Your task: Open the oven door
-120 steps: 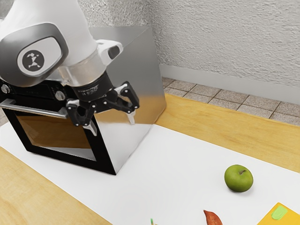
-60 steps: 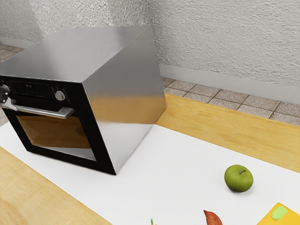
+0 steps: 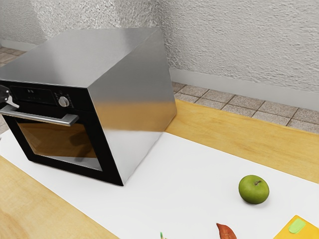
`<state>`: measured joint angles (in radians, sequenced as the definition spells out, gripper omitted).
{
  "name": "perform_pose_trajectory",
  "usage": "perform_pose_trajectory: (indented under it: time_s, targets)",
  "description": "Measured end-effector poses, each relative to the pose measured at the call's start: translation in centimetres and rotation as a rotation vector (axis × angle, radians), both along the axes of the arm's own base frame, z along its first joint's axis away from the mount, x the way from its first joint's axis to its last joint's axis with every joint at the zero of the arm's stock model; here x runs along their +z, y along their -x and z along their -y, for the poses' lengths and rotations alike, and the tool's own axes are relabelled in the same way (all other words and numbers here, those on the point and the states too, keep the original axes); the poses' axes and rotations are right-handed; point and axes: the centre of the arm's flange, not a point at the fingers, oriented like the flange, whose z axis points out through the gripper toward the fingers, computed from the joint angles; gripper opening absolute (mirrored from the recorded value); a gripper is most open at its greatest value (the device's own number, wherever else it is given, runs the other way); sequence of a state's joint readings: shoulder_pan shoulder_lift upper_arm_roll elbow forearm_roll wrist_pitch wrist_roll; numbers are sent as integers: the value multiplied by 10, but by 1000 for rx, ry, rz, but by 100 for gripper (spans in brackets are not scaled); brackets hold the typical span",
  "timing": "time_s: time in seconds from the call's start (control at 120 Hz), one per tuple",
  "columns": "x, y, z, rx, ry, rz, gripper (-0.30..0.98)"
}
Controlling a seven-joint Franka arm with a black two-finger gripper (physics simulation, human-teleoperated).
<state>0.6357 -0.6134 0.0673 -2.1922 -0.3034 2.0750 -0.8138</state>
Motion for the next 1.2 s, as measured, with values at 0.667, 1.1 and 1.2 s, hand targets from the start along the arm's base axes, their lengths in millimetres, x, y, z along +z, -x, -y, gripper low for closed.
perform_pose_trajectory:
  time_s: [0.667, 1.1, 1.2]
  targets:
    - [-36, -26, -3, 38, 6, -24, 68]
    - [-46, -42, -8, 51, -18, -5, 68]
    - [-54, -41, -9, 57, -13, -11, 68]
